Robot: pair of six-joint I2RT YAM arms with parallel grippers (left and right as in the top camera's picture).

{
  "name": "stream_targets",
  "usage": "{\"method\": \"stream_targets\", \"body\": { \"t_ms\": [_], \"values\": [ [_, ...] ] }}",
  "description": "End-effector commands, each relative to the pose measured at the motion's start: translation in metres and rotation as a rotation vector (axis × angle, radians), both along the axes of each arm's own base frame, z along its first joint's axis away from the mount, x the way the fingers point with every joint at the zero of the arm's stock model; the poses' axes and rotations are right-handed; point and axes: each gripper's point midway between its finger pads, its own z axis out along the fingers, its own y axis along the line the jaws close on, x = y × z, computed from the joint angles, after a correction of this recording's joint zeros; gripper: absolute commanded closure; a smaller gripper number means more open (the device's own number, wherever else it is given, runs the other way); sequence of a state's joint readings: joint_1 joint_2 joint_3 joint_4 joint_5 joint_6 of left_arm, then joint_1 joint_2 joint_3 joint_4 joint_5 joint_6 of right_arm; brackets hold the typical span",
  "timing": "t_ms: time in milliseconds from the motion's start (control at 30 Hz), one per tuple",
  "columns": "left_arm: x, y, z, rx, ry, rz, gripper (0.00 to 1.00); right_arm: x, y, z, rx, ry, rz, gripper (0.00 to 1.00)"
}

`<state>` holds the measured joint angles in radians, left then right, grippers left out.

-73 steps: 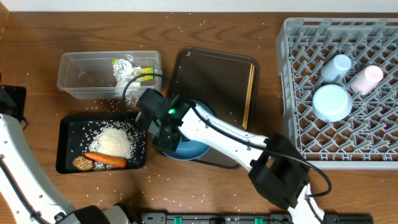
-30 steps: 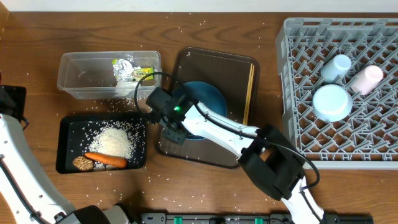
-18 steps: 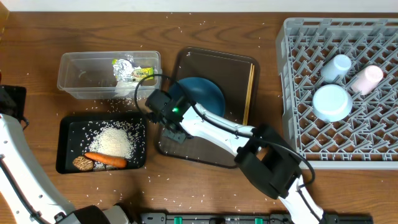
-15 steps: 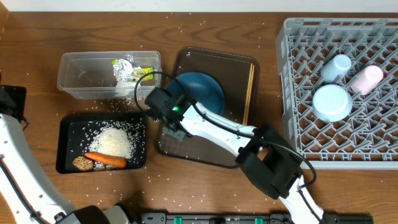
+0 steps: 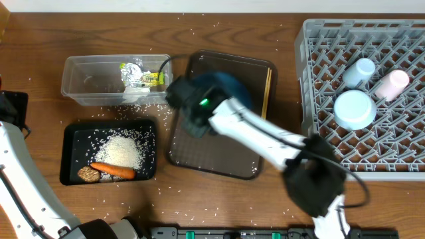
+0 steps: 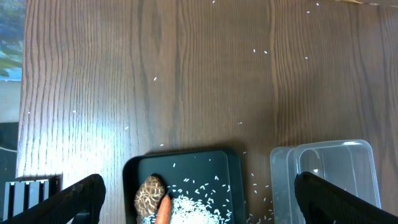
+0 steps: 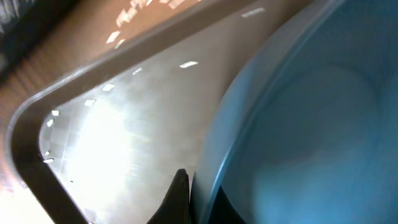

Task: Sort waste into correct bins and load items into the dishwasher rack
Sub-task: 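Carry the blue plate right and stand it in the rack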

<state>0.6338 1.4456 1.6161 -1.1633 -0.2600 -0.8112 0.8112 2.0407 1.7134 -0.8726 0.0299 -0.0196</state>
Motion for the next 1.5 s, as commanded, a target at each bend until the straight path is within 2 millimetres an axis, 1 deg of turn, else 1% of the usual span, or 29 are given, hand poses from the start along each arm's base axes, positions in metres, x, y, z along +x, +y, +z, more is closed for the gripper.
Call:
{"method": "stream_targets", "body": {
  "t_ms": [0,33,67,133,167,267,300,367,433,500,533,567,633,700,800,900,967,1067,1133,1300,1467],
  "values": [
    [-0.001,0.001,0.001,-0.001,0.0,0.001,0.02,0.03,-0.034,0.067,0.167,-0.039,-0.134,0.99],
    [-0.001,0.001,0.001,-0.001,0.0,0.002,0.02,0.036,-0.046,0.08,0.207,-0.038,-0.156,0.99],
    [-0.001,0.001,0.001,-0.002,0.0,0.002,0.02,0.045,-0.062,0.095,0.258,-0.037,-0.188,0.99],
    [-0.001,0.001,0.001,-0.002,0.0,0.002,0.02,0.057,-0.091,0.118,0.333,-0.039,-0.238,0.99],
    [-0.001,0.001,0.001,-0.001,0.0,0.001,0.02,0.061,-0.103,0.127,0.361,-0.044,-0.26,0.99],
    [-0.001,0.001,0.001,-0.002,0.0,0.002,0.02,0.076,-0.15,0.158,0.458,-0.076,-0.325,0.99],
    [-0.001,0.001,0.001,-0.002,0.0,0.002,0.02,0.08,-0.168,0.169,0.494,-0.089,-0.355,0.99],
    [-0.001,0.001,0.001,-0.001,0.0,0.001,0.02,0.085,-0.203,0.187,0.558,-0.109,-0.409,0.99],
    [-0.001,0.001,0.001,-0.001,0.0,0.001,0.02,0.084,-0.237,0.202,0.622,-0.114,-0.461,0.99],
    [-0.001,0.001,0.001,-0.002,0.0,0.002,0.02,0.079,-0.272,0.214,0.7,-0.104,-0.514,0.99],
    [-0.001,0.001,0.001,-0.002,0.0,0.002,0.02,0.076,-0.284,0.218,0.725,-0.101,-0.536,0.99],
    [-0.001,0.001,0.001,-0.001,0.0,0.001,0.02,0.072,-0.302,0.222,0.756,-0.098,-0.568,0.99],
    [-0.001,0.001,0.001,-0.001,0.0,0.001,0.02,0.066,-0.328,0.228,0.8,-0.101,-0.61,0.99],
    [-0.001,0.001,0.001,-0.002,0.0,0.002,0.02,0.058,-0.36,0.232,0.846,-0.112,-0.661,0.99],
    [-0.001,0.001,0.001,-0.002,0.0,0.002,0.02,0.043,-0.395,0.239,0.924,-0.129,-0.699,0.99],
    [-0.001,0.001,0.001,-0.002,0.0,0.002,0.02,0.029,-0.42,0.245,1.002,-0.16,-0.701,0.99],
    [-0.001,0.001,0.001,-0.002,0.0,0.002,0.02,0.021,-0.433,0.245,1.04,-0.171,-0.714,0.99],
    [-0.001,0.001,0.001,-0.001,0.0,0.001,0.02,0.011,-0.453,0.233,1.06,-0.17,-0.778,0.99],
    [-0.001,0.001,0.001,-0.002,0.0,0.002,0.02,0.006,-0.461,0.225,1.072,-0.175,-0.795,0.99],
    [-0.001,0.001,0.001,-0.002,0.0,0.002,0.02,-0.005,-0.468,0.211,1.199,-0.185,-0.769,0.99],
    [-0.001,0.001,0.001,-0.002,0.0,0.002,0.02,-0.011,-0.466,0.194,1.313,-0.151,-0.777,0.99]
  ]
}}
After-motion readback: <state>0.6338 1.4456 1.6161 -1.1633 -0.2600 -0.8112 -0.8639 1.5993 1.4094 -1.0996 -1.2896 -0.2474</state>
